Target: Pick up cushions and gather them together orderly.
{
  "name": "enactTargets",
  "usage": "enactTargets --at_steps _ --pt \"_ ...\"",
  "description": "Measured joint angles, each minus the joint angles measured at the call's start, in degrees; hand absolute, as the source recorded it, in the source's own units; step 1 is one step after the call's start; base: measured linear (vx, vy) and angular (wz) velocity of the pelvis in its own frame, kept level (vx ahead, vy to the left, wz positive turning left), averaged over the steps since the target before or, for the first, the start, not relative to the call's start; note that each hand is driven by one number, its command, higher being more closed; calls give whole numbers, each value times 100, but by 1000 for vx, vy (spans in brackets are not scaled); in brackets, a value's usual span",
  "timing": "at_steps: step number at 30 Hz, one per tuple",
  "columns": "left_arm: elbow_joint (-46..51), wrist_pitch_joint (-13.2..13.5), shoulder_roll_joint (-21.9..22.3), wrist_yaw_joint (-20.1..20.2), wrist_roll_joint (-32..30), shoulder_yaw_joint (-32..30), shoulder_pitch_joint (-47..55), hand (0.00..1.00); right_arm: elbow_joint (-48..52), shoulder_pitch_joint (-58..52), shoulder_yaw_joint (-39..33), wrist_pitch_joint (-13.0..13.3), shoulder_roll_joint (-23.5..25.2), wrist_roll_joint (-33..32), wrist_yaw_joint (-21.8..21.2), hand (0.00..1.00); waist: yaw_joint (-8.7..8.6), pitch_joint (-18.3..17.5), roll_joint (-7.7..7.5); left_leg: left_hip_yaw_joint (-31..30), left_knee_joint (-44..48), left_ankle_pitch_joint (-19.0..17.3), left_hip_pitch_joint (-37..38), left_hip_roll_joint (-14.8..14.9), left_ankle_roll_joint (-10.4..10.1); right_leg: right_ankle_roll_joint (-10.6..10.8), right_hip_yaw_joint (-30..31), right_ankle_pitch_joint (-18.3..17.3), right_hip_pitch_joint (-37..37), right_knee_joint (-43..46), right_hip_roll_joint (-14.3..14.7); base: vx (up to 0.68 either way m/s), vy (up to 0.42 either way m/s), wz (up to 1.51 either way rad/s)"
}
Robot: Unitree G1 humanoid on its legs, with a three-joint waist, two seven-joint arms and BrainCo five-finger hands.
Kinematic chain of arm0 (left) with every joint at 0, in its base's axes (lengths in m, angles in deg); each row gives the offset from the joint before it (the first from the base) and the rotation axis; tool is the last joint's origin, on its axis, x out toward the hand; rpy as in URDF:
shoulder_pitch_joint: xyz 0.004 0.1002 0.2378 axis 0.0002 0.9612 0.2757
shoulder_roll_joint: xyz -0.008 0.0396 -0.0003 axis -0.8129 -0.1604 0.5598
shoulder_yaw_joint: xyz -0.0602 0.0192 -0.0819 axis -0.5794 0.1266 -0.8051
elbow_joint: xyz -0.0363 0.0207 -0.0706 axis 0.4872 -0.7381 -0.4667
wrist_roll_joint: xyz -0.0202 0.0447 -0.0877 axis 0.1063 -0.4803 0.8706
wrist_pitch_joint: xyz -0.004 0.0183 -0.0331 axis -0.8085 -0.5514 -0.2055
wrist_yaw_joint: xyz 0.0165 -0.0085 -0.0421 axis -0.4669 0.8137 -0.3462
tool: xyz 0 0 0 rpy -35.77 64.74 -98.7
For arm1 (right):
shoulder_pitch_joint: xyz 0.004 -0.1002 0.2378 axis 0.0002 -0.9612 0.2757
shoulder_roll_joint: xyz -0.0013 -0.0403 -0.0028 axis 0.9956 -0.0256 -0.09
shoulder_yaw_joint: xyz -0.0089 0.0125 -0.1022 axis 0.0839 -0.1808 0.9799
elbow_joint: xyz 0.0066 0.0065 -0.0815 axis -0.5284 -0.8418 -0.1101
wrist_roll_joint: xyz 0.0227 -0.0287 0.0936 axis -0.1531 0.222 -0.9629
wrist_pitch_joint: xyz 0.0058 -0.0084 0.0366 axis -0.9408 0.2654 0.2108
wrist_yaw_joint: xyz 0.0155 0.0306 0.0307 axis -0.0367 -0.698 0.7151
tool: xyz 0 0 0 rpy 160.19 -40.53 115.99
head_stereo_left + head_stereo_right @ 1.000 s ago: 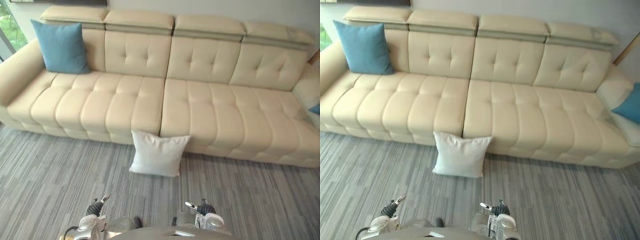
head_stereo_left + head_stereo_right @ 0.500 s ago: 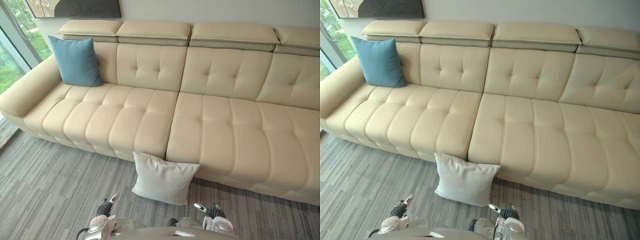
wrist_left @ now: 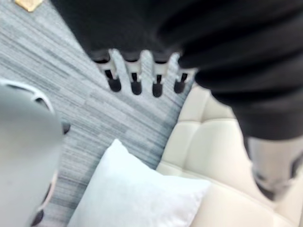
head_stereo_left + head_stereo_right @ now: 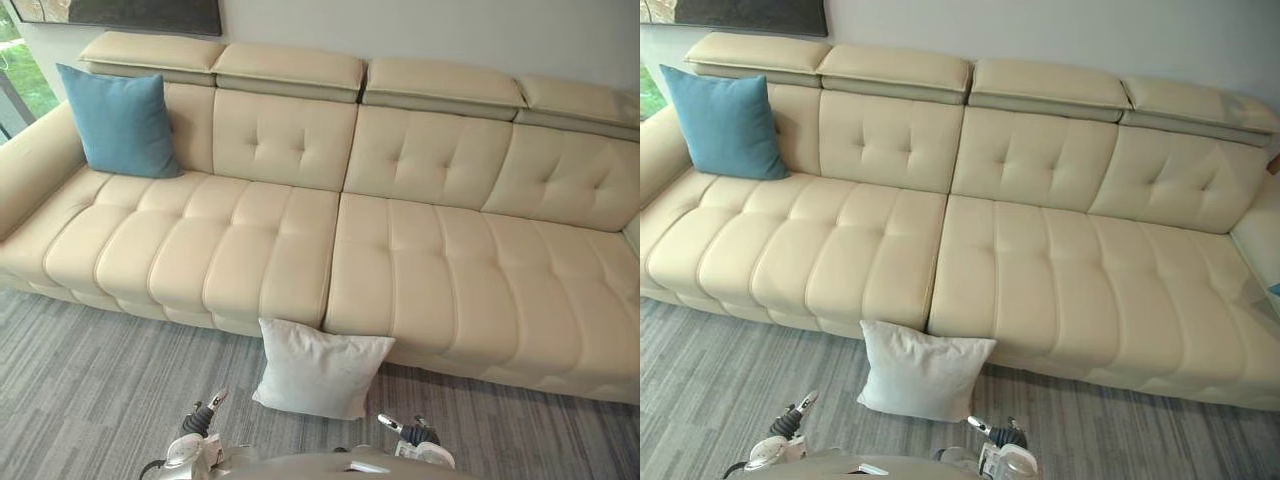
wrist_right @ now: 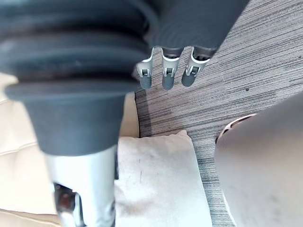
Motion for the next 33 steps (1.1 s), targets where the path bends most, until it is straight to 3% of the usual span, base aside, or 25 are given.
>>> enactTargets --at_steps 3,4,6,9,12,19,22,29,33 --pt "21 -1 -133 -10 -2 331 -267 0 141 216 262 -10 -134 6 43 0 8 262 10 29 346 -98 -438 38 14 -1 85 -49 -438 302 -42 -150 -3 -7" --pt "98 -4 -188 -27 5 496 -523 0 352 394 448 -12 -221 7 76 0 -5 496 52 28 1015 -341 -964 201 60 -16 112 -67 -811 620 -27 -175 -29 -8" --pt "294 5 -240 -74 22 603 -701 0 550 578 586 -12 -291 9 172 0 0 633 99 41 1647 -531 -1484 364 88 -36 152 -81 -1262 951 13 -215 16 -21" --pt "735 88 -639 -225 264 735 -1356 0 1161 1225 793 18 -533 16 387 0 39 1144 42 169 2793 -904 -2543 731 185 -102 404 -197 -2373 1883 111 -258 30 -38" --pt "1048 201 -966 -349 592 768 -1981 0 1431 1770 844 31 -879 27 581 0 35 1370 23 184 3535 -1181 -3390 882 258 -121 547 -337 -3284 2550 97 -266 16 -17" --pt "1208 262 -1628 -519 798 715 -3053 0 1498 2779 563 23 -1142 -7 944 0 33 1697 40 165 4134 -1139 -5001 1115 345 -212 591 -102 -4805 2834 183 -135 12 -10" --pt "1390 269 -1859 -523 796 711 -3708 0 1510 3374 400 14 -1339 -9 1134 0 43 1932 54 178 4306 -1013 -5665 1189 496 -209 581 56 -5444 2976 188 -24 34 -5" --pt "1607 304 -2369 -584 776 781 -4857 0 1681 4435 394 28 -1999 -8 1296 0 40 2272 49 58 4890 -1035 -7010 1286 541 -244 592 -61 -6820 3681 154 -39 12 3" --pt "1626 300 -2581 -642 726 975 -5233 0 1698 4917 734 25 -2330 -15 1357 0 41 2366 59 -2 5237 -1030 -7817 1383 550 -290 589 -97 -7652 4087 153 -84 -19 -1"
